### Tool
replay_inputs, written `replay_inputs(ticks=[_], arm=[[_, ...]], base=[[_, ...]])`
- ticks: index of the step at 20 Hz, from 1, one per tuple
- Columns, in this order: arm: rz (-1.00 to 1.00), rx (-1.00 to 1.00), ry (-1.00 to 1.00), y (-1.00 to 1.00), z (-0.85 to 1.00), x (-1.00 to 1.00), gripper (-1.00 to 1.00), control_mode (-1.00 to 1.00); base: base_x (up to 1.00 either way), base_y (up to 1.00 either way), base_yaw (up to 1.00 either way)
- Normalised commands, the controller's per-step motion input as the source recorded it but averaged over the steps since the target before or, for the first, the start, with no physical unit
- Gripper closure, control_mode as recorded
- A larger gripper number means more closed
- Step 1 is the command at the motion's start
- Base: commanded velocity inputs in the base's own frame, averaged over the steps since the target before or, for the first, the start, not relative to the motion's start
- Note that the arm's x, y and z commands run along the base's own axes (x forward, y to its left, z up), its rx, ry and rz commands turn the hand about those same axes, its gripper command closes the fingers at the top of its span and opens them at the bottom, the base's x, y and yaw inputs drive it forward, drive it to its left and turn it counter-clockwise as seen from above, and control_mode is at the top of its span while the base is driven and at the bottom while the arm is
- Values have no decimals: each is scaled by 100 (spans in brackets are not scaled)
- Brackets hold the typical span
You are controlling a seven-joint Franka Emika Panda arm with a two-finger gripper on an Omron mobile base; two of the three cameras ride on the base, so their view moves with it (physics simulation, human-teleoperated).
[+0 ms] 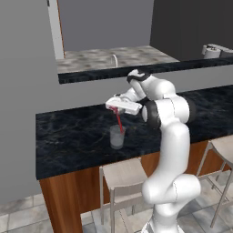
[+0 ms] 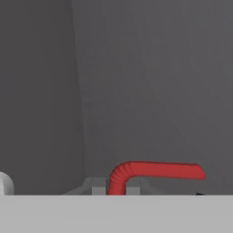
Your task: Take a straw from the drawer in front and place it inside the glass cup on the dining counter.
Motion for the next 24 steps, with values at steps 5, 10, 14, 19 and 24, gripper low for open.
replay_inputs(ticks=[5,10,14,19,24], arm=[[2,2,0,4,0,15,100,-100],[2,1,0,4,0,5,100,-100],[1,1,0,8,0,-1,100,-100],[0,1,-1,1,0,-28,100,-100],[0,3,-4,0,9,-35,100,-100]], base=[[0,0,0],[0,0,0],[0,0,0],[0,0,0],[0,0,0]])
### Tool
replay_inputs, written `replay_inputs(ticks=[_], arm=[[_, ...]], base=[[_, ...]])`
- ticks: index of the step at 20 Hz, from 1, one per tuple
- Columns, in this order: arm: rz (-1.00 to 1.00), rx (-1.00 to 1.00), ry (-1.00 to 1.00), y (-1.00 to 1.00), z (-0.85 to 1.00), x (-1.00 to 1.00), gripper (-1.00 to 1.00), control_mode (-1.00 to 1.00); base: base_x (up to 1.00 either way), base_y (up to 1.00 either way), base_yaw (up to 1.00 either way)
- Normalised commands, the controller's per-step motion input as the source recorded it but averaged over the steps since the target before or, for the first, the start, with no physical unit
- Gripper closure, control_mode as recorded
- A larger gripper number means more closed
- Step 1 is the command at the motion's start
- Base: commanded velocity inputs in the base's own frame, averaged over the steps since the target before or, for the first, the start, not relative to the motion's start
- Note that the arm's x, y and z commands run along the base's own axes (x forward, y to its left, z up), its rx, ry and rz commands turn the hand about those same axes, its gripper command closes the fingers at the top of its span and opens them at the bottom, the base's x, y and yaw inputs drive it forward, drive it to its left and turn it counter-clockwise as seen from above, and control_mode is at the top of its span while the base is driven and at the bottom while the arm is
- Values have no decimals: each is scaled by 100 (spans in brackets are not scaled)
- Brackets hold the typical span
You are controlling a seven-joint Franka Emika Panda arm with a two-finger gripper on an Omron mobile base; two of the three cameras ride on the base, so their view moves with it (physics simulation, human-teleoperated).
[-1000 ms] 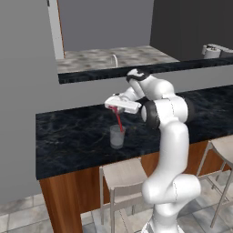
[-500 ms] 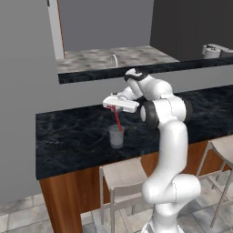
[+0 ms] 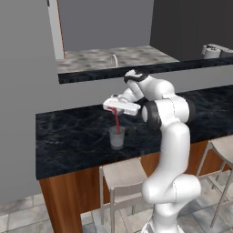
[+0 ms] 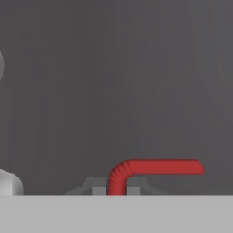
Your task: Take a straw from the drawer in front and place it inside the glass cup on the dining counter.
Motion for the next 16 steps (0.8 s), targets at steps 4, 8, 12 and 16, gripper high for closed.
replay_inputs(ticks=[4,8,12,16], arm=[[0,4,-6,0,29,-20,100,-100],[0,3,-9,0,27,0,100,-100],[0,1,-6,0,11,8,100,-100],[0,0,-2,-3,0,10,100,-100]], base=[[0,0,0],[0,0,0],[0,0,0],[0,0,0]])
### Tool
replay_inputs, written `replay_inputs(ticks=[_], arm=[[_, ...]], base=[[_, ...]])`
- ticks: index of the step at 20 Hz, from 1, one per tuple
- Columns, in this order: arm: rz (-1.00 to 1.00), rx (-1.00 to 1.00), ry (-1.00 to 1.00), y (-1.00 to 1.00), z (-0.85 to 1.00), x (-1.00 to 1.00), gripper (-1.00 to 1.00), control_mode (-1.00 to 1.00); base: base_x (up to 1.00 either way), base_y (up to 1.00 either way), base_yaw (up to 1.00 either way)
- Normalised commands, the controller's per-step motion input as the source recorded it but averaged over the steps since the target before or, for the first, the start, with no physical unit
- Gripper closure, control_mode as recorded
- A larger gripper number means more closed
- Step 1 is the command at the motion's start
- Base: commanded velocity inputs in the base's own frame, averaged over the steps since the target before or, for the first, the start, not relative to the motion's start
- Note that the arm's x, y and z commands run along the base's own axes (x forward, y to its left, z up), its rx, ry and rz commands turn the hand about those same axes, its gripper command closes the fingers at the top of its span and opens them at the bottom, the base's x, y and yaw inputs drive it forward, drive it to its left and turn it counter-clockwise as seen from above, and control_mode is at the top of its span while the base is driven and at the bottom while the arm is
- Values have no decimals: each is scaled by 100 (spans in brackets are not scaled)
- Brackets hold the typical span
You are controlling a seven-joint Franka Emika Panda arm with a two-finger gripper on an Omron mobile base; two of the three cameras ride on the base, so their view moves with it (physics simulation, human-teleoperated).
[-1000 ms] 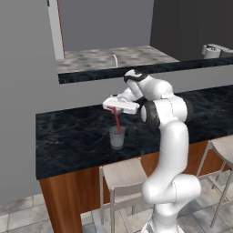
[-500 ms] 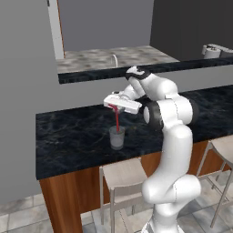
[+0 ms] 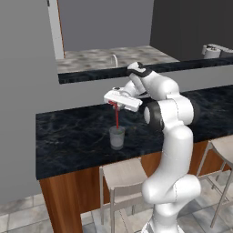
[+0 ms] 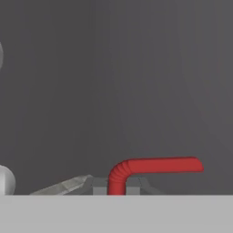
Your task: Take a straw from the drawer in front and place it inside the glass cup on the dining counter.
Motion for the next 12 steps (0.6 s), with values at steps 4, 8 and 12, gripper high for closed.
replay_inputs(ticks=[4,8,12], arm=[[0,0,0,-5,0,10,100,-100],[0,0,0,-7,-6,10,100,-100],[0,0,0,-1,-8,11,100,-100]], base=[[0,0,0],[0,0,0],[0,0,0]])
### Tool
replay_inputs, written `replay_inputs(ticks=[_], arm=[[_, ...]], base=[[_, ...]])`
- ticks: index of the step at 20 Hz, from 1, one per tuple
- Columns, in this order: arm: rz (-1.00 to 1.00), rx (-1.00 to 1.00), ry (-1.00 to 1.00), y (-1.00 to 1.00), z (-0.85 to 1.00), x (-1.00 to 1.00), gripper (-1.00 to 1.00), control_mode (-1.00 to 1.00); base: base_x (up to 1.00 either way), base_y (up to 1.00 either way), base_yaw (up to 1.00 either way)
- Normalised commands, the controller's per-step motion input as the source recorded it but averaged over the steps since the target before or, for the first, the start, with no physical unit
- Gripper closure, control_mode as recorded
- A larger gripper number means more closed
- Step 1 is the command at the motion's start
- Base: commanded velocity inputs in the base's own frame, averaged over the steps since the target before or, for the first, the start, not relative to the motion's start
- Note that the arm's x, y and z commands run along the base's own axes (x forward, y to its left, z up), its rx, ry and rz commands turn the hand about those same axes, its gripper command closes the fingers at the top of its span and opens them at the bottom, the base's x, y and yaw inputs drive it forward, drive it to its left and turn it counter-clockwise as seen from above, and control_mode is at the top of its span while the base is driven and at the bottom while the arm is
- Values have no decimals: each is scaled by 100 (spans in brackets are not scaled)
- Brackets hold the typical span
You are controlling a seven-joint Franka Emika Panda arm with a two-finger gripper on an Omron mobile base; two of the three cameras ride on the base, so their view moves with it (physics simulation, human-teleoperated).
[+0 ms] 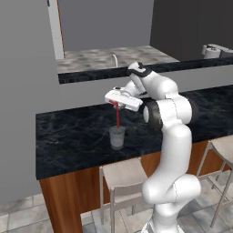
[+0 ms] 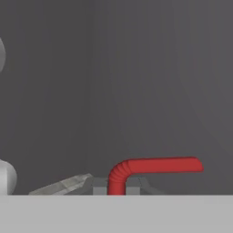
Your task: Take a straw from the drawer in front and place it inside the glass cup on the dining counter.
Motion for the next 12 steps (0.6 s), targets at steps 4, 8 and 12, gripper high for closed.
replay_inputs(ticks=[4,8,12], arm=[[0,0,0,0,-18,9,100,-100],[0,0,0,0,-23,9,100,-100],[0,0,0,0,-25,8,100,-100]], base=[[0,0,0],[0,0,0],[0,0,0]])
